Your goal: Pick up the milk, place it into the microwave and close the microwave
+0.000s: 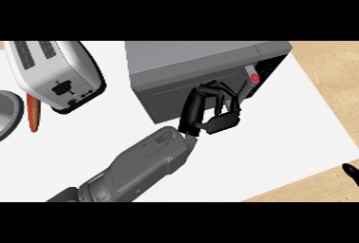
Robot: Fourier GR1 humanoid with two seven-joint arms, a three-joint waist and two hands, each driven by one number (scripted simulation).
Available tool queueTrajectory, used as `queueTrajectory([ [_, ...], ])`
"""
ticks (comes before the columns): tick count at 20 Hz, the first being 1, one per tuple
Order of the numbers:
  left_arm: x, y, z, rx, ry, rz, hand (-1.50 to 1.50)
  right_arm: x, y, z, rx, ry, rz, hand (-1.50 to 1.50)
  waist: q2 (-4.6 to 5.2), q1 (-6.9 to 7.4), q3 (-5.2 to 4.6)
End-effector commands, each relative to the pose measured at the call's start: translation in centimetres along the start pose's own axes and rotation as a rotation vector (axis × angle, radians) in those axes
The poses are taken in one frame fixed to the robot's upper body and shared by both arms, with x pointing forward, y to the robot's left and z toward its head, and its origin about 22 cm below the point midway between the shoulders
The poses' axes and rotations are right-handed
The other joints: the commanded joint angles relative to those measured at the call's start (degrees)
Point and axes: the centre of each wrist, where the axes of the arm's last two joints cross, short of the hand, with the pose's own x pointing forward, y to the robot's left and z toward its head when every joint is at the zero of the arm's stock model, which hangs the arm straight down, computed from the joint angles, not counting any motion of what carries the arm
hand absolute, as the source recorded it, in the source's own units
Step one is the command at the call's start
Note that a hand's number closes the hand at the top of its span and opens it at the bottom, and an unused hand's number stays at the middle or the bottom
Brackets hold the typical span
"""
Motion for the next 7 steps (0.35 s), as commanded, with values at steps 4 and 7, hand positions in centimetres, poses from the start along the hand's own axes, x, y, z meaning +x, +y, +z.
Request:
queueTrajectory([
  [4, -0.41, 1.83, -2.19, 0.097, 0.040, -0.036, 1.50, 0.40, 0.17, -0.35, 0.023, 0.009, -0.001, -1.50, 1.27, -0.52, -0.06],
  [7, -0.01, 1.64, -2.47, 0.098, 0.010, -0.027, 1.50, 0.56, 0.09, -0.49, 0.022, 0.000, -0.009, -1.50, 1.38, -0.36, -0.08],
])
